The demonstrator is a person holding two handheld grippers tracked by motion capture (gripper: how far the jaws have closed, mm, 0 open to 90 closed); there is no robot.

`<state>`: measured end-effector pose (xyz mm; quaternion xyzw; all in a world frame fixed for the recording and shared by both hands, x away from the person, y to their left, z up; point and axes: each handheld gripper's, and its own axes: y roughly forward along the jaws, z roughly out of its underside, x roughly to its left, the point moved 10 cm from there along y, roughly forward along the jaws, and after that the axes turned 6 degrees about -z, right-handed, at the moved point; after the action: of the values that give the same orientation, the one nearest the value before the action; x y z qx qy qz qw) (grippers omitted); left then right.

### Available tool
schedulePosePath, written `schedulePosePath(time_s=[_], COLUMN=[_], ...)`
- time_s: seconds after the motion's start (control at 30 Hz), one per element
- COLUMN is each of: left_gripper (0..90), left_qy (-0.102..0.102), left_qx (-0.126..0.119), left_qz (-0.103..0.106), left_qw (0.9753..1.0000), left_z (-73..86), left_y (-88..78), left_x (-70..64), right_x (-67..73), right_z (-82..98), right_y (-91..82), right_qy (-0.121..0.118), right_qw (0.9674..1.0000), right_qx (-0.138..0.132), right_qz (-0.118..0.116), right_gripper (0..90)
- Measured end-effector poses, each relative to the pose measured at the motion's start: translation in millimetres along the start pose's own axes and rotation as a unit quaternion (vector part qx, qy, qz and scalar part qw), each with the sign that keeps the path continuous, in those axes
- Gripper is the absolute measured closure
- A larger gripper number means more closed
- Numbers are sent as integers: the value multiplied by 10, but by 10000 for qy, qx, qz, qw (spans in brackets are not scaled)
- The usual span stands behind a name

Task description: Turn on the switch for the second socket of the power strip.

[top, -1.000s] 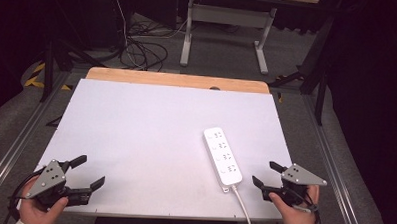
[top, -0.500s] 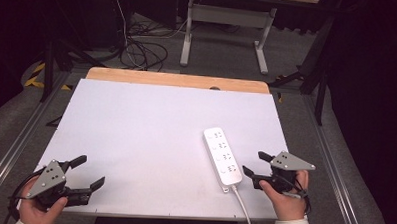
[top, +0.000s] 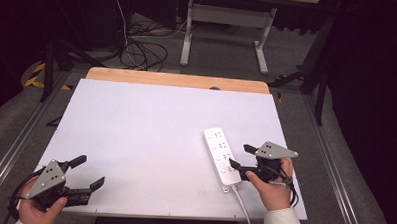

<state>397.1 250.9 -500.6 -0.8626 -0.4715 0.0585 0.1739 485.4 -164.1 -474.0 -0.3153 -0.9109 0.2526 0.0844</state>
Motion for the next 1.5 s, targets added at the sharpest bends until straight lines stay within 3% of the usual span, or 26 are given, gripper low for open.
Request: schedulePosePath(time_s=[0.8, 1.3, 1.4, 1.5], left_gripper=[122, 122, 121, 122], left_qy=[52, 37, 33, 26], left_qx=[20, 30, 29, 38], left_qz=[16, 20, 16, 0], left_qw=[10000, 10000, 10000, 10000], left_z=[4, 6, 6, 8], left_y=[-1, 0, -1, -1], left_x=[-3, -3, -3, 1], right_x=[72, 74, 75, 73], right_z=[-123, -143, -138, -141], right_y=[365, 553, 558, 538], right_qy=[110, 73, 48, -104], right_qw=[9990, 9990, 9991, 9992], right_qx=[10, -92, -115, -147], right_qz=[-425, -431, -411, -371], right_gripper=[336, 391, 451, 655])
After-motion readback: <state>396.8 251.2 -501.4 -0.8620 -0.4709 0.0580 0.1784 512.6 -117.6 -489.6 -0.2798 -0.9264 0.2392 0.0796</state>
